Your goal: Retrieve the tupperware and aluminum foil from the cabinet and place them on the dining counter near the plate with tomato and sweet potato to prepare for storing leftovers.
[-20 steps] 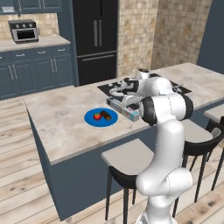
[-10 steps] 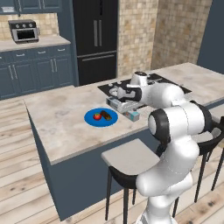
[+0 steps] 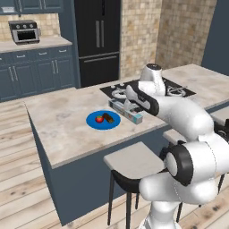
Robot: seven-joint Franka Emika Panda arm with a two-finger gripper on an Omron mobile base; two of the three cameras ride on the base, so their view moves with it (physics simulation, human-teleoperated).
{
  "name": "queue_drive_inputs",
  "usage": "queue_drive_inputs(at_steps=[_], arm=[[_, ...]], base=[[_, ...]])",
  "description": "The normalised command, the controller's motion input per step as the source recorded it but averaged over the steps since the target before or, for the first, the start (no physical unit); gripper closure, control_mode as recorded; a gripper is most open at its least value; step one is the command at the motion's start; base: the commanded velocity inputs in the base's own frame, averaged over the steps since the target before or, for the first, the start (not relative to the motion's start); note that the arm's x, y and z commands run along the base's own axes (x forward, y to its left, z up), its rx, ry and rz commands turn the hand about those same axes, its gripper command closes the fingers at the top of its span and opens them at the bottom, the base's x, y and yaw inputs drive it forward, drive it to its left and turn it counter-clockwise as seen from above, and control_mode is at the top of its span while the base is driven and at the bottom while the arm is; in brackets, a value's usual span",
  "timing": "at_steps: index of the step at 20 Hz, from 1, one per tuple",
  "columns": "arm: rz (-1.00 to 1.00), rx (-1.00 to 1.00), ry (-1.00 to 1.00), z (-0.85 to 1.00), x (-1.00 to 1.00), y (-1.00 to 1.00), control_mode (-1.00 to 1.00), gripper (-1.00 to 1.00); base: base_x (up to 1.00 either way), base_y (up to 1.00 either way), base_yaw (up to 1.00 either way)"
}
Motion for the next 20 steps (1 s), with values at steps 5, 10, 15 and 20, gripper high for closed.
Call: queue_drive_inputs(at_steps=[5,10,15,20], arm=[[-0.05,0.00,-0.04,0.95,-0.62,0.00,-1.00,-1.00],[-0.01,0.00,-0.06,0.31,-0.92,0.07,-1.00,-1.00],[0.00,-0.03,-0.26,0.00,-0.95,0.22,-1.00,-1.00],[0.00,0.00,-0.08,0.02,-0.21,0.20,1.00,-1.00]], base=[[0.00,0.00,0.00],[0.00,0.00,0.00],[0.00,0.00,0.00],[-0.05,0.19,0.00]])
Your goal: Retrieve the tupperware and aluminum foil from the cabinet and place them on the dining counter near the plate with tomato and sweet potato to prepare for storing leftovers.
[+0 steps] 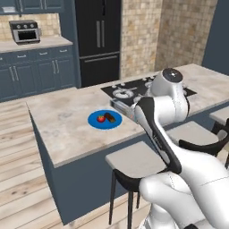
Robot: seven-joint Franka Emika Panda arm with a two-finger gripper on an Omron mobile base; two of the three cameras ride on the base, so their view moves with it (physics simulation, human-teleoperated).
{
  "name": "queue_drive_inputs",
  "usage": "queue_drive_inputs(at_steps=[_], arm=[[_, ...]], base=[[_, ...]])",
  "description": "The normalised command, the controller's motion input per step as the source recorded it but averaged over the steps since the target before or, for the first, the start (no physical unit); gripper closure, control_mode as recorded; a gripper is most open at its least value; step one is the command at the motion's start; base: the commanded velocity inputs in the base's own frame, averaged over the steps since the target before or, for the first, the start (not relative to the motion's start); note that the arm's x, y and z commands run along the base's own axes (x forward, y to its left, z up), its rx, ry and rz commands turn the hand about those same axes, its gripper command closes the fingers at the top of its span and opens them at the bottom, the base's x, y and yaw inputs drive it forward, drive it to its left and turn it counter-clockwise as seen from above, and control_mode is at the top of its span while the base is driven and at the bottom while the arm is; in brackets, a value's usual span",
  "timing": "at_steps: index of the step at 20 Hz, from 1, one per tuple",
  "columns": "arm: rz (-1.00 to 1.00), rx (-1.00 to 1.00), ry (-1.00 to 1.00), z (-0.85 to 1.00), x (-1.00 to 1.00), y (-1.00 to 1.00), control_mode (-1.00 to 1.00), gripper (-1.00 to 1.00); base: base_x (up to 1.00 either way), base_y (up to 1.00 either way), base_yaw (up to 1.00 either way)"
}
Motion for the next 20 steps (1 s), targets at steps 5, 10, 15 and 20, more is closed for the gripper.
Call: queue_drive_inputs(at_steps=[5,10,15,20], arm=[[0.00,0.00,0.00,0.00,0.00,0.00,1.00,-1.00],[0.00,0.00,0.00,0.00,0.00,0.00,1.00,-1.00],[0.00,0.00,0.00,0.00,0.00,0.00,1.00,-1.00],[0.00,0.00,0.00,0.00,0.00,0.00,1.00,-1.00]], base=[[-0.38,0.63,0.00],[-0.48,0.88,0.00],[-0.04,0.99,0.00],[0.24,1.00,0.00]])
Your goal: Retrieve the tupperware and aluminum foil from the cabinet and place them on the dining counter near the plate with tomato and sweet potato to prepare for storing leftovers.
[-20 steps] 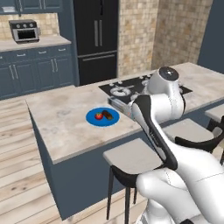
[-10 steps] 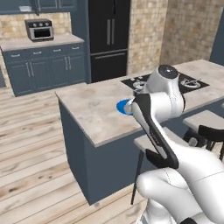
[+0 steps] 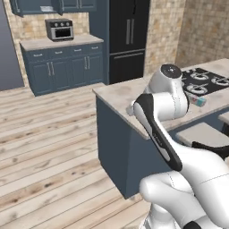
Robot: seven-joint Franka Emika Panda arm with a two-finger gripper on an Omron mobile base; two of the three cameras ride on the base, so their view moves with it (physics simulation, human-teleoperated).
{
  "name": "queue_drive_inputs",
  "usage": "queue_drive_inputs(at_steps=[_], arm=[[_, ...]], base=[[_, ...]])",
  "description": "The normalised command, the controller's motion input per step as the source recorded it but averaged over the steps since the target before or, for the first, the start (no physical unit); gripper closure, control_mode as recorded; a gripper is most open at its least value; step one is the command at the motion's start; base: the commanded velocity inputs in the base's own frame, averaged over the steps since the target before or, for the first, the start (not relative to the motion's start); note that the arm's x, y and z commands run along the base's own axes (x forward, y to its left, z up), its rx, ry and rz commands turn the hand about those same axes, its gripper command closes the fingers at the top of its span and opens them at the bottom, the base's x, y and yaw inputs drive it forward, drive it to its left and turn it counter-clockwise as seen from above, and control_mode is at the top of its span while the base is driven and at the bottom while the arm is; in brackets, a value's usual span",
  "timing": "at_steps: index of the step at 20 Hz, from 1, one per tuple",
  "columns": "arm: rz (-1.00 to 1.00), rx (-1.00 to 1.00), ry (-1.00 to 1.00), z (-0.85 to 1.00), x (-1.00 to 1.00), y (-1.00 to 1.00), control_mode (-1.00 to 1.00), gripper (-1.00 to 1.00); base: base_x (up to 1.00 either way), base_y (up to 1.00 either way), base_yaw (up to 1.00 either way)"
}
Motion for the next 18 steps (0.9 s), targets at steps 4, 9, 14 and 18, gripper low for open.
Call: queue_drive_inputs(at_steps=[4,9,14,18], arm=[[0.00,0.00,0.00,0.00,0.00,0.00,1.00,-1.00],[0.00,0.00,0.00,0.00,0.00,0.00,1.00,-1.00],[0.00,0.00,0.00,0.00,0.00,0.00,1.00,-1.00],[0.00,0.00,0.00,0.00,0.00,0.00,1.00,-1.00]], base=[[0.59,1.00,-0.01],[0.96,0.71,-0.06],[1.00,0.36,-0.11],[1.00,0.21,-0.12]])
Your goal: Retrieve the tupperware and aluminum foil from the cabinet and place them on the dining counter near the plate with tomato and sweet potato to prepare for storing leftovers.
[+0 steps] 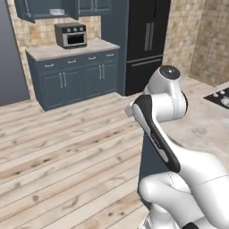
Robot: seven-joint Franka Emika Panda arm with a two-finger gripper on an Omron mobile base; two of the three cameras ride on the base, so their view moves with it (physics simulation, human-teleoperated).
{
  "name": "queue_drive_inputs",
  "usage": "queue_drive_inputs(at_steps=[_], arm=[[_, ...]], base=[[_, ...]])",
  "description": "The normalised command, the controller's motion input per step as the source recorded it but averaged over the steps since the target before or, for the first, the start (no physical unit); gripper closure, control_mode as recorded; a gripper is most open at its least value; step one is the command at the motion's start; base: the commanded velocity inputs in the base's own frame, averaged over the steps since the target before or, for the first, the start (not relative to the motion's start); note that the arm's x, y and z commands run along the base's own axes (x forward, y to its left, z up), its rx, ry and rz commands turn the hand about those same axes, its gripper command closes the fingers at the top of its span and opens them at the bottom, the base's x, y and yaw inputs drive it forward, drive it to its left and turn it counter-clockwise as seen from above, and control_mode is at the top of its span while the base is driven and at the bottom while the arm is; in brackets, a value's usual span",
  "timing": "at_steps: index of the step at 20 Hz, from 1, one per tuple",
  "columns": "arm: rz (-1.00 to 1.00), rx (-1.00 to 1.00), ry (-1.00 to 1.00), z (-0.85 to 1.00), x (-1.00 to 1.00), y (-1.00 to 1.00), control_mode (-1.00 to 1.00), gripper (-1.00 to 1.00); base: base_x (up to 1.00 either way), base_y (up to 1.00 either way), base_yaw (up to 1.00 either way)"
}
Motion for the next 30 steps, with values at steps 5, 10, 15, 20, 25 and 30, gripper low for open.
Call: queue_drive_inputs(at_steps=[5,10,15,20,25,30], arm=[[0.00,0.00,0.00,0.00,0.00,0.00,1.00,-1.00],[0.00,0.00,0.00,0.00,0.00,0.00,1.00,-1.00],[0.00,0.00,0.00,0.00,0.00,0.00,1.00,-1.00],[0.00,0.00,0.00,0.00,0.00,0.00,1.00,-1.00],[0.00,0.00,0.00,0.00,0.00,0.00,1.00,-1.00],[0.00,0.00,0.00,0.00,0.00,0.00,1.00,-1.00]], base=[[1.00,0.28,-0.11],[1.00,0.25,-0.09],[1.00,0.18,-0.06],[1.00,0.10,-0.03],[1.00,0.00,0.00],[1.00,-0.06,0.00]])
